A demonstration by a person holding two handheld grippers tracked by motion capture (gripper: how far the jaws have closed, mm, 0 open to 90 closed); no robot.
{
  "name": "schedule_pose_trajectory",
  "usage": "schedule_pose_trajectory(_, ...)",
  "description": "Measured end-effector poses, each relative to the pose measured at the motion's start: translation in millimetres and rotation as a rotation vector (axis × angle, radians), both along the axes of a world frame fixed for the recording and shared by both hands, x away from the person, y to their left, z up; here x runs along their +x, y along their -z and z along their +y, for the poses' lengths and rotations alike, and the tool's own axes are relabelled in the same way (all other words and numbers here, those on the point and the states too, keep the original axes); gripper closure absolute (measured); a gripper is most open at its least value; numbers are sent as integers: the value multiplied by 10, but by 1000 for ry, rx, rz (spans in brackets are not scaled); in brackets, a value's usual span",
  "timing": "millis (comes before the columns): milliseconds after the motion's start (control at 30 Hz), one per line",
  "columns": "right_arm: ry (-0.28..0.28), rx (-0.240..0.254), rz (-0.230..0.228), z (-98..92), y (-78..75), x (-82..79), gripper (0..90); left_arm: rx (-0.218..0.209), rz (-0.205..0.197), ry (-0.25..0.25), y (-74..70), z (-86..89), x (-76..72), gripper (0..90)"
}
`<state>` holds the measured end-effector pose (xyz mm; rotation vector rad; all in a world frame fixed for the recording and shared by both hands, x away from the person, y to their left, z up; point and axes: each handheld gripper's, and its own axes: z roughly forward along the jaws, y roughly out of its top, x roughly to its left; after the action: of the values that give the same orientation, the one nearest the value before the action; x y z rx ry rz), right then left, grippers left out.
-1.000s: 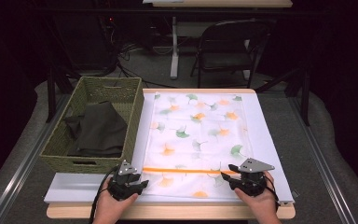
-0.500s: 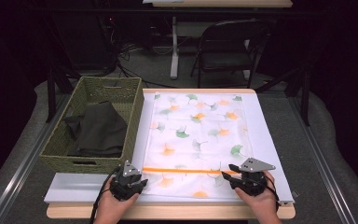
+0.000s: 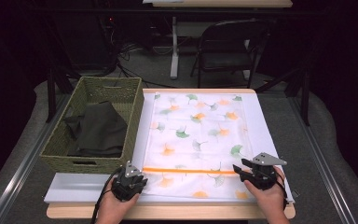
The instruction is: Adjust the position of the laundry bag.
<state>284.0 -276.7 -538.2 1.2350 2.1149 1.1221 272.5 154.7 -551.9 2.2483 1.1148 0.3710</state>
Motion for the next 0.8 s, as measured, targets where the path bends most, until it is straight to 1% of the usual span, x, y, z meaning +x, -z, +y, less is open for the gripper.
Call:
schedule_pose_trajectory(100,60,3,21,-116,16,50,533,2,1,4,-2,-4,0,786)
schedule_pose_trajectory(267,119,-5,54,-273,58,121,530,-1,2,8,0,-7,-1,806)
schedule_pose_trajectory(333,129,-6,56,-316,67,131,530,-7,5,13,0,0,5,812)
schedule_pose_trajectory(367,134,4,59,-338,74,137,530,-10,7,11,1,1,5,820)
schedule_pose_trajectory(533,157,13,84,-405,102,166,530,-17,12,13,1,12,15,841)
schedule_pose_trajectory(800,171,14,91,-428,132,201,536,-25,19,14,2,17,24,865)
